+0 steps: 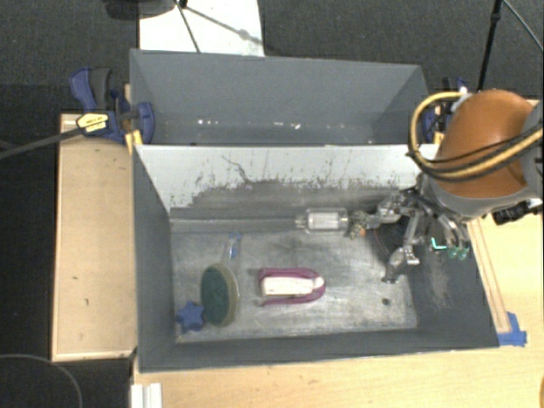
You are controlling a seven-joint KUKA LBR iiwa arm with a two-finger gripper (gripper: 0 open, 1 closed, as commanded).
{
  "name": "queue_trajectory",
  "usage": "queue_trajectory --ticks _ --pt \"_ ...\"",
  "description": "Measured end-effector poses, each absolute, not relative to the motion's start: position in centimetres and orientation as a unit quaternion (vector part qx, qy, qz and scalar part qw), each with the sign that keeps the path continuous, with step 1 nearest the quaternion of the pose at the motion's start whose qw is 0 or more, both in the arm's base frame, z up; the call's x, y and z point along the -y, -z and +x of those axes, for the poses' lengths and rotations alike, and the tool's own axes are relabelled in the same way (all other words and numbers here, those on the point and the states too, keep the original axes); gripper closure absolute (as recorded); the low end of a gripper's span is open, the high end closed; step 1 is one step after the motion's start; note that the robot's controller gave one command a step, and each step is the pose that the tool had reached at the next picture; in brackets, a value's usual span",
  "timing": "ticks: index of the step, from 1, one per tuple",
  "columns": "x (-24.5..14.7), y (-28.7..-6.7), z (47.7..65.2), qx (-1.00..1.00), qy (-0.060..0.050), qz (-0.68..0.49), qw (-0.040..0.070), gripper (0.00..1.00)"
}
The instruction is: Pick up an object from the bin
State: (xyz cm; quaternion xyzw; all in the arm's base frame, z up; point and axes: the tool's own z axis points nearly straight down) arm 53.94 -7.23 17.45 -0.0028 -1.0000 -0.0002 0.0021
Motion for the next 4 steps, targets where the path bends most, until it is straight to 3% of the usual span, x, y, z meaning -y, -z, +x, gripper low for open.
queue_trajectory --ticks 1,2,3,4 --pt "-0.6 -11.6 56.1 0.999 0.002 -0.054 0.001 0.0" --pt "-4.4 -7.3 52.2 1.0 0.0 0.017 -0.006 0.0" --pt "-4.4 -7.5 52.4 1.0 0.0 0.018 -0.009 1.0" --pt "-1.8 -20.5 56.4 0.968 -0.001 0.249 -0.005 1.0"
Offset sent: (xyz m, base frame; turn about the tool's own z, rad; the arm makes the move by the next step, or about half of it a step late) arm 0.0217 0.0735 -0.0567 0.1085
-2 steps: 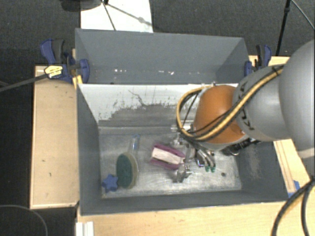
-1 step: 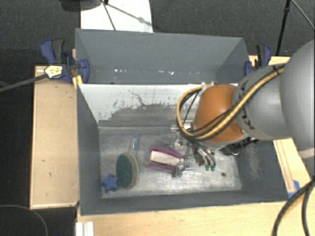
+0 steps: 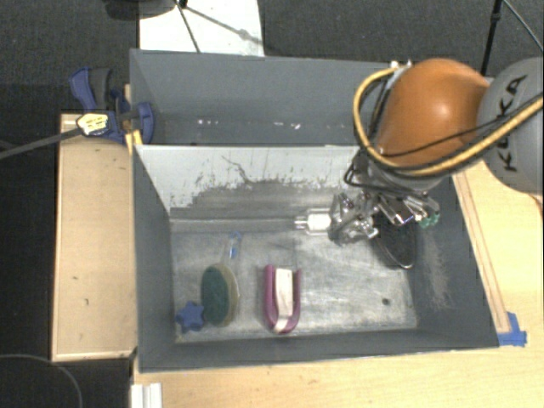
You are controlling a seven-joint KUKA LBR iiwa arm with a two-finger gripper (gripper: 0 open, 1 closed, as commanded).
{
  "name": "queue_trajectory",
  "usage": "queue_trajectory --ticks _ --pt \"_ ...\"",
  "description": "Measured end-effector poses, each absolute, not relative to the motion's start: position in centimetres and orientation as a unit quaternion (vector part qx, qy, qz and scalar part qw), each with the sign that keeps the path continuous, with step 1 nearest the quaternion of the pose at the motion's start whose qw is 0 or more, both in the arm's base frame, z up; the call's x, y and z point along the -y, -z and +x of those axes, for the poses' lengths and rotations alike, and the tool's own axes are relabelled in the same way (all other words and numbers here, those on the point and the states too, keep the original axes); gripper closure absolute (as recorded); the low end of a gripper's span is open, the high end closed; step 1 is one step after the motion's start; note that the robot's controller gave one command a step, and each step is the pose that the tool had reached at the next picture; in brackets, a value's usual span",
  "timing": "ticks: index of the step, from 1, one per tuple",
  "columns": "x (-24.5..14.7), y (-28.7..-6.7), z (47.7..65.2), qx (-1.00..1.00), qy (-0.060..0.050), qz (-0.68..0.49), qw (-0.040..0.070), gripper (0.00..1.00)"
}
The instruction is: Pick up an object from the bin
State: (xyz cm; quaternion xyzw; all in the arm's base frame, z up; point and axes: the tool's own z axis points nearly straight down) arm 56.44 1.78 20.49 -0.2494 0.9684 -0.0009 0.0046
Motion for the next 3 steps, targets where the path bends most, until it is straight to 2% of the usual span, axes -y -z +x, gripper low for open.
queue_trajectory --ticks 1,2,3 --pt "-1.8 -20.3 56.3 -0.969 0.0 -0.249 0.002 0.0" --pt "-5.7 -7.5 53.8 -0.951 -0.002 -0.31 0.0 0.0" --pt "-7.2 -7.4 53.3 -0.904 0.001 -0.427 0.005 0.0"
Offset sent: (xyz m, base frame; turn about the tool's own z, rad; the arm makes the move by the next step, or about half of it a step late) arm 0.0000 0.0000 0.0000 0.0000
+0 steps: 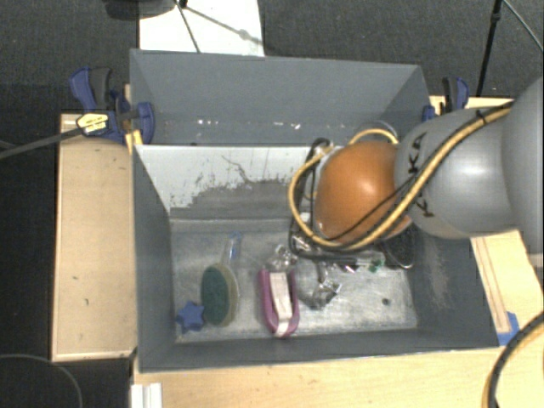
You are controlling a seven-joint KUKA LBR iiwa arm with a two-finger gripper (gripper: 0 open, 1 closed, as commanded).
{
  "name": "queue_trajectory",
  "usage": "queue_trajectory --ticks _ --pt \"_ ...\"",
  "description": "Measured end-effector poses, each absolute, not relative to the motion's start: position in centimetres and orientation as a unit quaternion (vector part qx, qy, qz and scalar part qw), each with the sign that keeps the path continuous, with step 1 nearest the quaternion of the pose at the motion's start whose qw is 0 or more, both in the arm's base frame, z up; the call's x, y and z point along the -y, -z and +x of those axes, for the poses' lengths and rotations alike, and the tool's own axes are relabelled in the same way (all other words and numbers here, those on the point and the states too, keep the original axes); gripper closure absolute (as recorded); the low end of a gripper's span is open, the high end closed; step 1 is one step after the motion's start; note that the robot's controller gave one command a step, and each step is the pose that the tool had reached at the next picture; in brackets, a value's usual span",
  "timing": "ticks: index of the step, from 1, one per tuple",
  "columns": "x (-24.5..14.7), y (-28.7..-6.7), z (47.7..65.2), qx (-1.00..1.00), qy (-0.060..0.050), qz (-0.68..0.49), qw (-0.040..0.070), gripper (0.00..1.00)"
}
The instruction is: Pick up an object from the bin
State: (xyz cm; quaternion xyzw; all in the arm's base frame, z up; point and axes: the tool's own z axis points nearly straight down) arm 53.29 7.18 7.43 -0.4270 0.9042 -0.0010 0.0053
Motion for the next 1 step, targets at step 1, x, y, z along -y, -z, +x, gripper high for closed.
queue_trajectory --ticks 1 --pt "-7.66 -7.29 54.64 -0.9 0.0 -0.437 0.003 0.0"
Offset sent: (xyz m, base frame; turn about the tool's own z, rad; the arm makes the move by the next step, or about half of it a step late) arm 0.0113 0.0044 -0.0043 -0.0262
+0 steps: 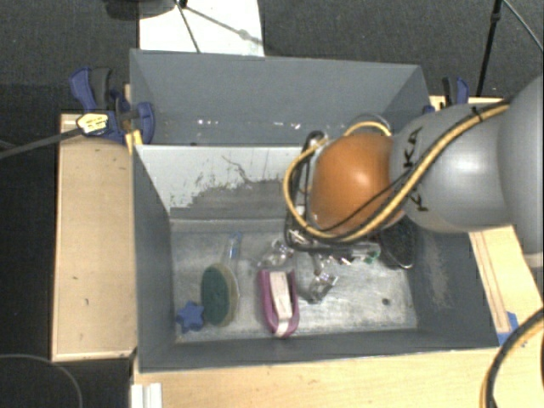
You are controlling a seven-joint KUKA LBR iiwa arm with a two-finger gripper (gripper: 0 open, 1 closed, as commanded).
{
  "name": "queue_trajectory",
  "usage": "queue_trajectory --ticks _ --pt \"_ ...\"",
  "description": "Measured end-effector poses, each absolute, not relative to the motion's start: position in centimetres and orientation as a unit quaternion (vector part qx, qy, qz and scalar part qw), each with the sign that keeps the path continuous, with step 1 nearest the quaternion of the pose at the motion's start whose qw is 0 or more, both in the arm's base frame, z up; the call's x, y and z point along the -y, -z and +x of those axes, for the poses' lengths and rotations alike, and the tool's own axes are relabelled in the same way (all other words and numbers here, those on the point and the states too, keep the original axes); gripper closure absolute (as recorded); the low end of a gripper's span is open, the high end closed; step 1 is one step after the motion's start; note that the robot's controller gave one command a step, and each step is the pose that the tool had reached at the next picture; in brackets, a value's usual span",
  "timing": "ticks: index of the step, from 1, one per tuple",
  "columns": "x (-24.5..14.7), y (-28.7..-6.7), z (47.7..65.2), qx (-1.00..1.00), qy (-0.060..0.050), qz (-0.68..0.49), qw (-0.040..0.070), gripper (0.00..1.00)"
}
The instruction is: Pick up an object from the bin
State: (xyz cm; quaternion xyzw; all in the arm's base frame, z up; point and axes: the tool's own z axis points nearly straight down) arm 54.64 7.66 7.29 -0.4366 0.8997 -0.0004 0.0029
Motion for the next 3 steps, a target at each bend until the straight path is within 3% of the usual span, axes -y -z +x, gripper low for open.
queue_trajectory --ticks 1,2,3 --pt "-7.8 -7.5 54.9 -0.9 0.001 -0.436 0.009 1.0" --pt "-7.7 -7.3 54.7 -0.9 0.0 -0.435 0.005 0.0" --pt "-10.5 -14.2 53.6 -0.908 0.0 -0.418 0.005 0.0"
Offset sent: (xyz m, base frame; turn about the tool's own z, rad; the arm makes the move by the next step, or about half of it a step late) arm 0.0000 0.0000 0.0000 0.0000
